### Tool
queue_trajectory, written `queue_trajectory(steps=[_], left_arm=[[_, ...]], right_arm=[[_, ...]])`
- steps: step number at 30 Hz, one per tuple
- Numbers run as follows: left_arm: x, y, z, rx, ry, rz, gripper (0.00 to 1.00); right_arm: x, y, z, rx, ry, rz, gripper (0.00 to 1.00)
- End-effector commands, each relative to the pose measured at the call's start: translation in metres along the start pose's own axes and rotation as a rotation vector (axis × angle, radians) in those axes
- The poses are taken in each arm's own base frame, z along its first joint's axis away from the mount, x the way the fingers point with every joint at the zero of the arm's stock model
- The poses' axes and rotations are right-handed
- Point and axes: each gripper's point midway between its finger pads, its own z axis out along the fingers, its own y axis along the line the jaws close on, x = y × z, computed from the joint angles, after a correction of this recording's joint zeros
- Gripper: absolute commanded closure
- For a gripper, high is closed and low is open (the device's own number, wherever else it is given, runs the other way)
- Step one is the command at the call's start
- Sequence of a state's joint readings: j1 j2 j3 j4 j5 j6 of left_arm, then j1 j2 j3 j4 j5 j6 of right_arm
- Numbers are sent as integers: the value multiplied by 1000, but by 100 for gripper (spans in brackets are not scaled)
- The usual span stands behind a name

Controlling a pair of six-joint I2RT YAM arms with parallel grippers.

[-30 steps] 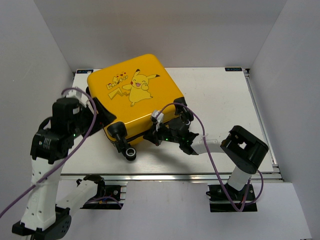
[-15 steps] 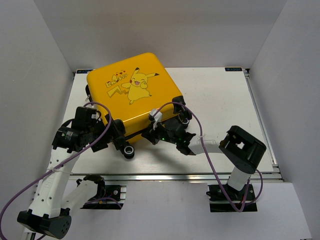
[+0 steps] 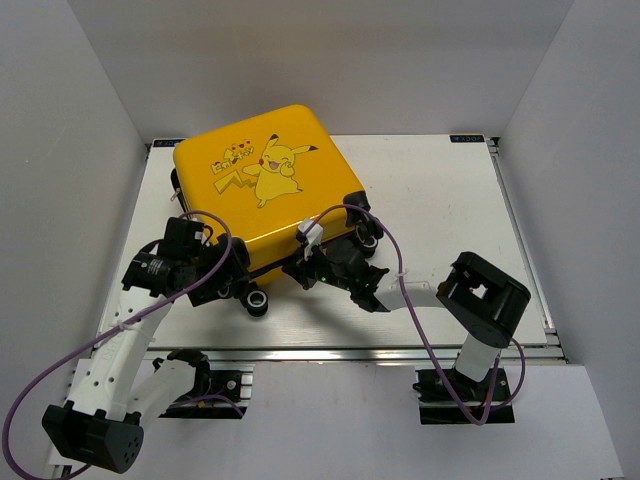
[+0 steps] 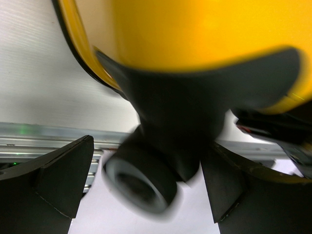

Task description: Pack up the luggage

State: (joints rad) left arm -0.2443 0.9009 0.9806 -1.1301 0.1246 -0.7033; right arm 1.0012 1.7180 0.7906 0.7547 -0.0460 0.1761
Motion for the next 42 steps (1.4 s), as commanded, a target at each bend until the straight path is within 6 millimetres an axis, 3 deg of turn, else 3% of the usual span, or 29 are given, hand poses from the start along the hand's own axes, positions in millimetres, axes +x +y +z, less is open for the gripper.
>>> queue_trajectory(steps=[1, 3, 6, 11, 14, 15, 17, 22, 23, 25, 27, 31, 33, 36, 37, 40, 42], left_arm=[[-5, 6, 16, -19, -26, 4, 2], [-5, 6, 25, -11, -29, -4, 2], [-15, -3, 23, 13, -69, 7, 2], [-29, -6, 22, 2, -113, 17, 21], [-27, -11, 29, 31, -92, 24, 65], [-24, -11, 30, 28, -86, 29, 85], [-25, -6, 29, 1, -93, 21, 100], [-42, 24, 10, -172, -218, -49, 100], [-42, 29, 8, -199, -227, -67, 100], [-43, 36, 6, -243, -240, -107, 100], [-42, 39, 10, -269, -226, -134, 100], [-43, 31, 10, -242, -216, -138, 100], [-45, 15, 4, -160, -216, -119, 100], [-56, -24, -9, 55, -260, -56, 100], [-57, -30, -14, 92, -273, -26, 100], [-54, -47, -19, 185, -251, 29, 100], [-52, -50, -18, 203, -238, 59, 100]], right_arm=[[-83, -24, 4, 120, -266, -14, 100], [-81, -23, 3, 120, -265, -13, 100], [-80, -24, 1, 126, -263, -14, 100], [-78, -19, 0, 116, -259, -16, 100], [-80, -24, -7, 151, -270, -14, 100], [-80, -26, -9, 163, -273, -3, 100], [-78, -41, -19, 237, -273, 20, 100], [-59, -100, -55, 541, -205, 29, 100], [-61, -121, -70, 639, -211, 43, 100], [-43, -144, -90, 758, -147, 53, 100], [-38, -174, -117, 890, -141, 76, 100], [-34, -200, -145, 971, -145, 125, 100], [-35, -198, -142, 923, -126, 103, 100], [-51, -158, -117, 633, -162, -79, 100], [-57, -123, -107, 430, -203, -134, 100], [-53, -91, -101, 264, -145, -230, 100], [-43, -87, -95, 241, -43, -209, 94]])
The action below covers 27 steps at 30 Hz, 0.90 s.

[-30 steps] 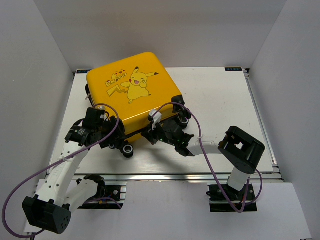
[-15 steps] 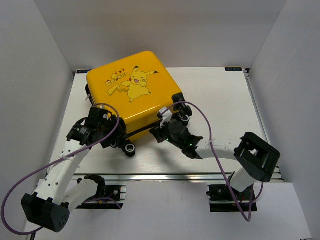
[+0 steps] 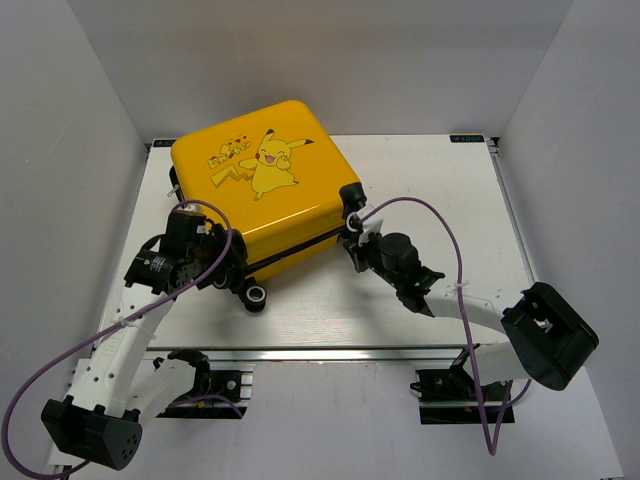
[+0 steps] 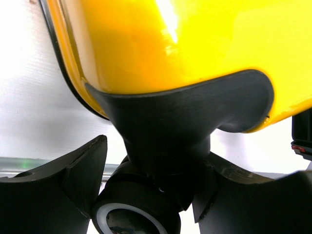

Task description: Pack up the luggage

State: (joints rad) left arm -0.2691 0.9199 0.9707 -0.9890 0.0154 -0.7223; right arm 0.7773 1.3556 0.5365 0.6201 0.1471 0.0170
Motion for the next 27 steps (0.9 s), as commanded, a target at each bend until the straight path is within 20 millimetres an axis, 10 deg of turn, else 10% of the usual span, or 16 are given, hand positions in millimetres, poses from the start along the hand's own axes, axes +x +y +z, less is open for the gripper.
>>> queue_trajectory(steps=[1, 6, 9, 18, 27], left_arm=[[-23, -42, -25, 214, -93, 41, 100], [-24, -59, -36, 324, -113, 77, 100], [-26, -67, -40, 363, -121, 93, 100], [-18, -70, -36, 381, -65, 112, 100], [-5, -48, -28, 276, -12, 112, 100]], right_arm=[[-31, 22, 3, -106, -35, -72, 93], [-50, 12, 15, -39, -62, -85, 77], [-65, 56, 13, -258, -64, -141, 58], [-15, 144, 11, -479, 118, -128, 35], [-19, 120, 40, -143, 67, 127, 23]])
